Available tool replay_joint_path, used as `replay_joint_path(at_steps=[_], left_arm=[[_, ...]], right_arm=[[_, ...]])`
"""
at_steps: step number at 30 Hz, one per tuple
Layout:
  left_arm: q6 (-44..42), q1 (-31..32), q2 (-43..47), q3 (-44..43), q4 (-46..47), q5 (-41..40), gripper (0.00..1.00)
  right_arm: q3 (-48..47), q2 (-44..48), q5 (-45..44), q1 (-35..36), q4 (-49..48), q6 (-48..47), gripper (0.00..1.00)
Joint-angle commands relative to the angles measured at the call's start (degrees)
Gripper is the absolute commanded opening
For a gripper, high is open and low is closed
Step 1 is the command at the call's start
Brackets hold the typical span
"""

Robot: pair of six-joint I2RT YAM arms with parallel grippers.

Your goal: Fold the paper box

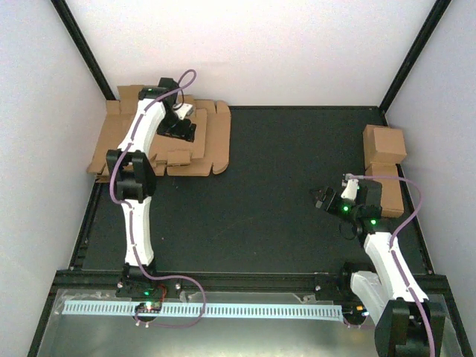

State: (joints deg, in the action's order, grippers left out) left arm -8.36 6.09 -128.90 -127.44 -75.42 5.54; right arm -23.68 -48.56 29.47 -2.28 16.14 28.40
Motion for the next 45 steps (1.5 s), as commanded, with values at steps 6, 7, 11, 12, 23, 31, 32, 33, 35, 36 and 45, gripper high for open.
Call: replay_joint_path(at_steps=[6, 7, 11, 12, 23, 31, 32, 33, 35, 36, 45], left_arm=[[-4.48, -0.02, -9.93, -5.1, 1.82, 1.09, 0.87], [-4.77, -0.02, -10.38, -5.18, 1.9, 1.4, 0.87], [-5.21, -0.01, -11.31, -5.1, 1.46, 2.85, 0.89], [-5.11, 0.03, -11.38, -5.06, 1.22, 3.14, 0.9], [-0.95, 0.0, -9.1, -0.48, -4.45, 3.76, 0.79], [1.85, -0.01, -4.35, 2.73, -4.53, 1.84, 0.68], [2.15, 0.04, -3.66, 3.17, -4.34, 1.39, 0.68], [2.4, 0.03, -2.89, 3.61, -4.18, 1.1, 0.67], [2.92, 0.01, -1.35, 4.93, -3.93, 0.67, 0.65], [3.09, -0.02, -0.45, 5.75, -3.76, 0.54, 0.65], [4.48, 0.04, 6.01, 16.48, -3.04, -0.46, 0.63]], right_arm=[[-0.31, 2.15, 0.22, 0.16, 1.0, 0.18, 0.98], [-0.38, 2.15, 0.23, 0.05, 1.04, 0.22, 0.98], [-0.66, 1.97, 0.56, 0.14, 1.0, 0.34, 0.98], [-0.74, 1.97, 0.58, 0.15, 1.0, 0.34, 0.98], [-0.49, 2.67, 0.68, 0.13, 1.11, 0.76, 0.98], [-1.21, 2.41, 0.74, 0.1, 0.69, 1.03, 0.98], [-1.12, 2.35, 0.62, 0.12, 0.73, 0.95, 0.98], [-0.98, 2.33, 0.57, 0.09, 0.73, 0.91, 0.98], [-0.72, 2.26, 0.6, 0.09, 0.71, 0.93, 0.98], [-0.53, 2.32, 0.71, 0.12, 0.53, 0.95, 0.98], [-1.02, 2.09, 0.8, 0.12, -0.26, 1.69, 0.98]])
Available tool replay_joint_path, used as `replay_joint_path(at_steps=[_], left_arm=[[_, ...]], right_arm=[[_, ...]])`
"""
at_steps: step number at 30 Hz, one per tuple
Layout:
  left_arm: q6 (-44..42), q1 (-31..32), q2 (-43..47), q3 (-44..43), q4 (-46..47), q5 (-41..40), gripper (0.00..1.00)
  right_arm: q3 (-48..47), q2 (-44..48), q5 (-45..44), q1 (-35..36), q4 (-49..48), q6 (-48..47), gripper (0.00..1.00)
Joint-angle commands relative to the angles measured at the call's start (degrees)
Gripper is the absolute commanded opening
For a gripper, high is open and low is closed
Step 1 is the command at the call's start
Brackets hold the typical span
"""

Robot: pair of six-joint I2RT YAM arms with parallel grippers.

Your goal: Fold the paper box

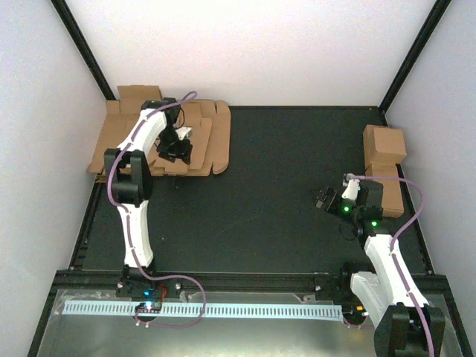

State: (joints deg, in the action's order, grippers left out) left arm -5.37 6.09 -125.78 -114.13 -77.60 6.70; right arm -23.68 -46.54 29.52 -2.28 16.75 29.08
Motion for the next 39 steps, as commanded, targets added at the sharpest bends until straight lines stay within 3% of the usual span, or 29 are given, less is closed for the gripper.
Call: replay_joint_path(at_steps=[1, 9, 13, 16, 30, 39], left_arm=[[1.65, -0.02, 3.16, 4.04, -0.52, -2.05, 0.63], [4.32, 0.03, 7.32, 6.42, 5.95, -4.46, 0.74], [9.64, -0.15, 9.95, 9.78, 11.42, -10.06, 0.87], [12.61, -0.46, 13.8, 15.99, 18.74, -9.92, 0.98], [18.66, -0.86, 18.98, 32.27, 39.56, -6.82, 0.99], [25.41, -6.24, 28.08, 45.09, 54.11, -1.1, 0.99]], right_arm=[[-1.28, -0.09, 0.84, 0.13, -0.93, 1.13, 0.98], [-2.51, -1.6, 1.24, 0.12, -1.33, 1.24, 0.98], [-2.51, -1.34, 1.12, 0.11, -1.37, 1.38, 0.98], [-2.51, -1.02, 1.07, 0.14, -1.24, 1.42, 0.98], [-2.33, -1.57, 1.24, 0.17, -1.63, 1.34, 0.98], [-2.62, -2.2, 1.15, 0.17, -1.73, 1.2, 0.98]])
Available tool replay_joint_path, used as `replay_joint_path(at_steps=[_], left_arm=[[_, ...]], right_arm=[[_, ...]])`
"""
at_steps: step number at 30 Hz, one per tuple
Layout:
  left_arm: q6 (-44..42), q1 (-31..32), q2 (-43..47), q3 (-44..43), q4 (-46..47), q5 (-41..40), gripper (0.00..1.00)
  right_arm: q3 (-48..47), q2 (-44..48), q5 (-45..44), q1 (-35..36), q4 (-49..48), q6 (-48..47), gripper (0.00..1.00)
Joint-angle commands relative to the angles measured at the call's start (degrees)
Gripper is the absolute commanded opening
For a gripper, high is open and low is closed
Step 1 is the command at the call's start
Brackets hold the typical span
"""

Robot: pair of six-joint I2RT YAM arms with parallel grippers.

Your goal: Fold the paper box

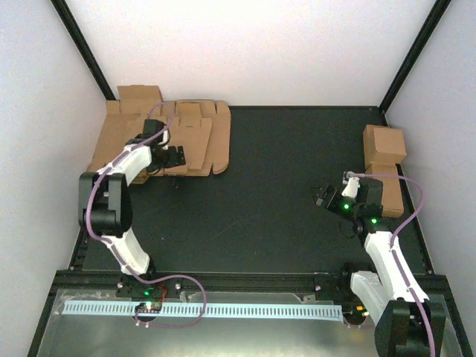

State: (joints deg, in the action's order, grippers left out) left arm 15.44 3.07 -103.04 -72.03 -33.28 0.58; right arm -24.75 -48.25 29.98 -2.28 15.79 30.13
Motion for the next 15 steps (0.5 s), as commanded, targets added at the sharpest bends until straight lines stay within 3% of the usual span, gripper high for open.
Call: replay_joint_path(at_steps=[1, 6, 11, 15], left_arm=[[5.3, -4.18, 5.59, 3.68, 10.88, 7.17, 0.99], [6.05, -7.09, 3.17, 3.51, 13.21, 17.05, 0.99], [5.86, -9.4, 0.4, 3.35, 15.95, 25.94, 0.9], [5.43, -11.86, -1.2, 3.5, 18.06, 30.25, 0.88]], right_arm=[[-1.55, -0.67, 0.74, 0.16, -0.84, 0.2, 0.98], [-1.53, -1.14, 0.83, 0.12, -1.26, 0.45, 0.98], [-1.61, -1.15, 0.71, 0.14, -1.03, 0.42, 0.98], [-1.78, -0.97, 0.61, 0.15, -0.53, 0.16, 0.98]])
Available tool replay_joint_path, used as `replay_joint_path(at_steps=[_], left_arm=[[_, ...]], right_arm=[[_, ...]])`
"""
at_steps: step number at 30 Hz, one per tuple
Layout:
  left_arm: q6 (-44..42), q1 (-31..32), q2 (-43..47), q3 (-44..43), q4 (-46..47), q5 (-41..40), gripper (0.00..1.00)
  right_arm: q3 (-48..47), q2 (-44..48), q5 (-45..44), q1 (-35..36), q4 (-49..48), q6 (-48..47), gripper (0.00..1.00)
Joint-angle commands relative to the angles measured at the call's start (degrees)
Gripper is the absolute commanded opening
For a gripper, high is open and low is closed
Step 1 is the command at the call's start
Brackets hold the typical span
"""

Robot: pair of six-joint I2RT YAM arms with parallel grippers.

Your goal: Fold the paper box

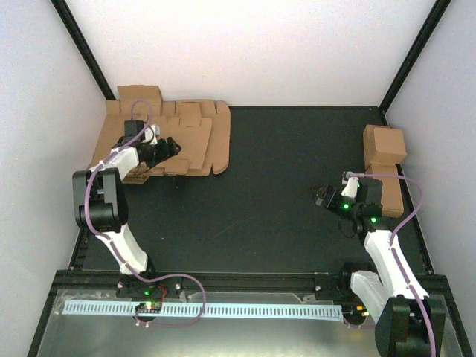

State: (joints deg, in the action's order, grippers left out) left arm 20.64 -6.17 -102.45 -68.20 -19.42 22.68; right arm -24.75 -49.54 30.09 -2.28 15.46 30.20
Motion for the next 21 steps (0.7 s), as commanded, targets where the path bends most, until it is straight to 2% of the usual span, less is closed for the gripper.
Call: replay_joint_path(at_steps=[1, 9, 18, 21], left_arm=[[-0.18, -3.05, -2.28, -0.53, 4.35, 8.95, 0.88], [-3.53, -3.48, -5.75, -2.86, 0.96, 8.3, 0.89], [-4.97, -3.49, -8.81, -2.62, 0.95, 13.68, 0.89], [-5.01, -3.44, -8.68, -2.21, 1.05, 16.72, 0.84]], right_arm=[[-1.86, 0.4, 0.41, 0.16, -0.1, 0.0, 0.98], [-2.14, 0.24, 0.48, 0.1, -0.08, -0.14, 0.98], [-1.97, 0.14, 0.84, 0.17, -0.05, -0.25, 0.98], [-1.88, 0.07, 1.02, 0.1, -0.25, -0.09, 0.98]])
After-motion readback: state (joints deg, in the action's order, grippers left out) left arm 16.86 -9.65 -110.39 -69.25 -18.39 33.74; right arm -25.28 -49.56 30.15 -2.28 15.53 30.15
